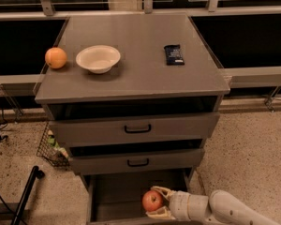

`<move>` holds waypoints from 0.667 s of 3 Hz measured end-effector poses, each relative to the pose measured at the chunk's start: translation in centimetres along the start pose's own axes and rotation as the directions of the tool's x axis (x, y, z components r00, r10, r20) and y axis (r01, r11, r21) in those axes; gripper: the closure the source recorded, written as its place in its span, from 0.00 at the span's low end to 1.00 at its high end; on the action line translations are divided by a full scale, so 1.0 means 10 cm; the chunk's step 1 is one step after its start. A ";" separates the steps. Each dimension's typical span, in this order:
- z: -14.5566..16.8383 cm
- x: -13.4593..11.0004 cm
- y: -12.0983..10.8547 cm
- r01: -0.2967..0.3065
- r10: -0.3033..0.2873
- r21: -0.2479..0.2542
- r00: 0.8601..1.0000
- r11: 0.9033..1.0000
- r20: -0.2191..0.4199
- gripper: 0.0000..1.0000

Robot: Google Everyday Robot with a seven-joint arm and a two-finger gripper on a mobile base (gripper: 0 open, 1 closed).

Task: Place apple into bottom drawer

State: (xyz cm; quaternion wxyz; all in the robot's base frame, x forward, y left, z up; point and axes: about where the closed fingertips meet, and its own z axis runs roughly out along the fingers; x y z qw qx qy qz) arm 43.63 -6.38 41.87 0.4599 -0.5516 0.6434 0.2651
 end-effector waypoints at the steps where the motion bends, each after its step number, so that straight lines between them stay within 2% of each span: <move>1: 0.36 0.38 0.09 -0.028 0.029 -0.021 0.999 0.999 0.028 1.00; 2: 0.36 0.38 0.10 -0.027 0.027 -0.022 0.999 0.999 0.027 1.00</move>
Offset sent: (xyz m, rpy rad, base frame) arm 0.0035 0.0103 -0.0408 0.0212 0.0160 0.0117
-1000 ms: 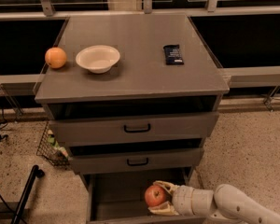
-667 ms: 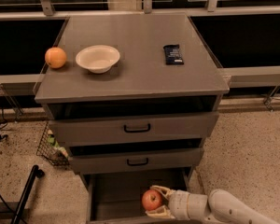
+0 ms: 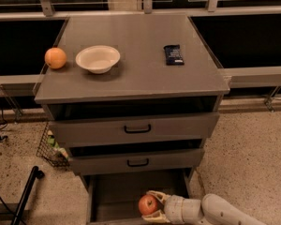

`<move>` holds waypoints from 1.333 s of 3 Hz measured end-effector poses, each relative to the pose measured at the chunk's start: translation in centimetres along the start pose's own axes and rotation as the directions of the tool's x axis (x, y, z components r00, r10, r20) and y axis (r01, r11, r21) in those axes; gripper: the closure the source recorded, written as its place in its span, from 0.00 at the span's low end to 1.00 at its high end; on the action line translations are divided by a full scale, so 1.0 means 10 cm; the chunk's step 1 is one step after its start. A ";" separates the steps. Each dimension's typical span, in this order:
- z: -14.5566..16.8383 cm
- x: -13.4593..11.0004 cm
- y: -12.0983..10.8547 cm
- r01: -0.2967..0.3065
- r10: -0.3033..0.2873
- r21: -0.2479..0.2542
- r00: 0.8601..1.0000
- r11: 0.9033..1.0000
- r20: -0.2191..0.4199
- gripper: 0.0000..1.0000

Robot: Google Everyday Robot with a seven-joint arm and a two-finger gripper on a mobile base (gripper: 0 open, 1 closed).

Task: Place apple into bottom drawer

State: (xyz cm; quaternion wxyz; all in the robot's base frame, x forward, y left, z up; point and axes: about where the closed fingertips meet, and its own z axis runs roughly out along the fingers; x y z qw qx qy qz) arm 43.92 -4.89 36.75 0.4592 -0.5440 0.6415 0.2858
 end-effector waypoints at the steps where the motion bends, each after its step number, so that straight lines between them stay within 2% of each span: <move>1: 0.08 0.08 0.00 0.014 -0.014 -0.019 1.000 1.000 0.004 1.00; 2: 0.26 0.27 -0.01 0.053 -0.050 -0.060 0.998 0.997 0.038 1.00; 3: 0.39 0.40 -0.06 0.072 -0.066 -0.091 0.995 0.993 0.069 1.00; 4: 0.64 0.66 -0.12 0.084 -0.071 -0.129 0.993 0.988 0.099 1.00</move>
Offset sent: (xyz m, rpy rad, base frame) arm 0.0164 0.0081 -0.0484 0.0293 -0.0503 0.1078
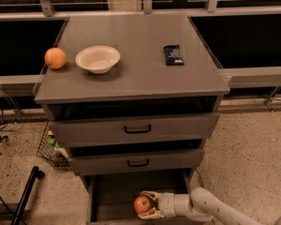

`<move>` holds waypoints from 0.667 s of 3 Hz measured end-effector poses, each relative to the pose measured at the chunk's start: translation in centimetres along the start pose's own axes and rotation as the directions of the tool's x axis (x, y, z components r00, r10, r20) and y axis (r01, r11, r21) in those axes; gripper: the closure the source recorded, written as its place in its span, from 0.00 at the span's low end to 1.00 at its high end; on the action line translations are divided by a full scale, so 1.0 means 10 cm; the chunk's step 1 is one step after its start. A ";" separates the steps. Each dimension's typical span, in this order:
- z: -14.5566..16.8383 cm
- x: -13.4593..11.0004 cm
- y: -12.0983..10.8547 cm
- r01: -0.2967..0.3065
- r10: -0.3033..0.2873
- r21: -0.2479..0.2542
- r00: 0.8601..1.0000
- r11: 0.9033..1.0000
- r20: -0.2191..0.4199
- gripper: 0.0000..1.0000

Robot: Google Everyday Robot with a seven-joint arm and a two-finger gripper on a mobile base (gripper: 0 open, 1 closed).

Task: Place apple into bottom drawer

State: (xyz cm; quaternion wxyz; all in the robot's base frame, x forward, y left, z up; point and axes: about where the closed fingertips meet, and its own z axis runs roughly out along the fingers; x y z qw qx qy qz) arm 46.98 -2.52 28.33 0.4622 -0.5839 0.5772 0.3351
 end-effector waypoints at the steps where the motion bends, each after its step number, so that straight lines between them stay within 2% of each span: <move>1: 0.14 0.19 -0.08 -0.003 0.003 -0.016 1.000 1.000 0.010 1.00; 2: 0.41 0.69 -0.29 -0.009 0.009 -0.006 1.000 1.000 0.005 1.00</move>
Offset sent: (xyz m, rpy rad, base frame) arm 0.0452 0.0095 -0.0661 0.0102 0.0027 0.0105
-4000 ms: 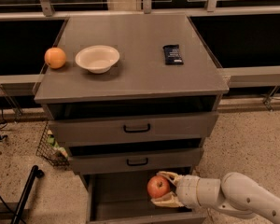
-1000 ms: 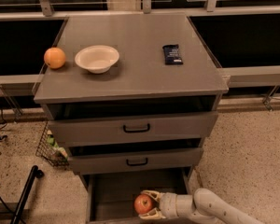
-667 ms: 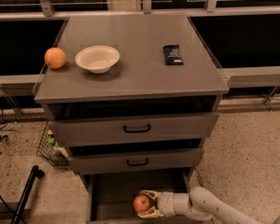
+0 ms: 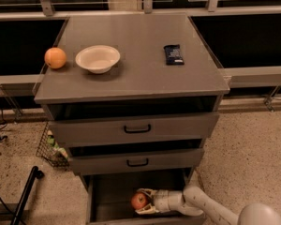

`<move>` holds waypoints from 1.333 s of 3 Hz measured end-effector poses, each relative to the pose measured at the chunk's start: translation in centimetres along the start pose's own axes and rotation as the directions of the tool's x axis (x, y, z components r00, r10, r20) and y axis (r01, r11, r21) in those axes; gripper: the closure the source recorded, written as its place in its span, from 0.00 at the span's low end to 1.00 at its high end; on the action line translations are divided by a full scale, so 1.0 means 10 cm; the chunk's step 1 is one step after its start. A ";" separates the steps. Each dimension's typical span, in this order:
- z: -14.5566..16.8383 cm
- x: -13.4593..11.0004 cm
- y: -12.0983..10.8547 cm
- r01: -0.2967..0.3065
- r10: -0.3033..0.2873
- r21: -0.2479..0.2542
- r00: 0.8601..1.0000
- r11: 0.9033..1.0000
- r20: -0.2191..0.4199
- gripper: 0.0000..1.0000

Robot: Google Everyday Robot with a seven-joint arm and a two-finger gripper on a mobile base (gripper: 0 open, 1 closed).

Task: Place apple into bottom drawer

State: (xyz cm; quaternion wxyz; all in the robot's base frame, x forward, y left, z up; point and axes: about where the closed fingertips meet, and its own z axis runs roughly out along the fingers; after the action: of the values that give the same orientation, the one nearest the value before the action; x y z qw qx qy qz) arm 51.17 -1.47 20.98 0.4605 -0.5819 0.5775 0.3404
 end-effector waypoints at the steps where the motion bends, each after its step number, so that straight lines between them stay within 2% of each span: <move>1: 0.07 0.09 -0.07 0.010 -0.010 -0.008 1.000 1.000 -0.005 1.00; 3: 0.28 0.44 -0.18 -0.003 0.000 -0.044 0.997 0.999 -0.072 1.00; 4: 0.32 0.52 -0.18 -0.011 0.006 -0.055 0.995 0.998 -0.095 1.00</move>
Offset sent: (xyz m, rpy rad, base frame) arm 0.0351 0.0040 -0.0471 -0.0716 0.0059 0.0266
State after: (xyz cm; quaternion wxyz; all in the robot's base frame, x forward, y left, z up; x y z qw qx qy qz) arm 53.90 -0.51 15.28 0.4146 -0.6075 0.5916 0.3303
